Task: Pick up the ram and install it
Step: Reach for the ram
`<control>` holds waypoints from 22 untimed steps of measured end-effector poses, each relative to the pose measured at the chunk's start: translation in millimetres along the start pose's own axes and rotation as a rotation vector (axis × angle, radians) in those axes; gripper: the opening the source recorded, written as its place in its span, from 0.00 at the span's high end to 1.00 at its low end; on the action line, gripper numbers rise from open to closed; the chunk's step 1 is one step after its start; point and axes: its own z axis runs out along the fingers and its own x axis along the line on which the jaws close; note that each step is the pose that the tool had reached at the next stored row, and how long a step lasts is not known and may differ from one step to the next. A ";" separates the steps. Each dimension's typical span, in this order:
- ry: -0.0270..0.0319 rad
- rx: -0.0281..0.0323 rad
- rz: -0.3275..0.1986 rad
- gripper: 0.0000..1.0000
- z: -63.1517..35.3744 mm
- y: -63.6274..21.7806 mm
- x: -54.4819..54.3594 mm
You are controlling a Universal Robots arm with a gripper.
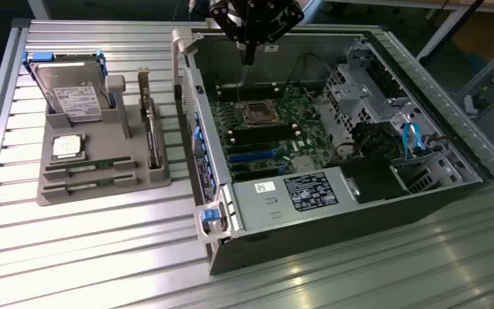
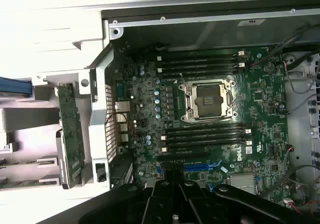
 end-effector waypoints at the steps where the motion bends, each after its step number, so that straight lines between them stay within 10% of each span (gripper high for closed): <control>1: 0.0000 0.0000 0.000 0.90 0.0 0.0 0.0; 22: 0.0000 0.0000 0.000 0.90 -0.3 -0.7 8.7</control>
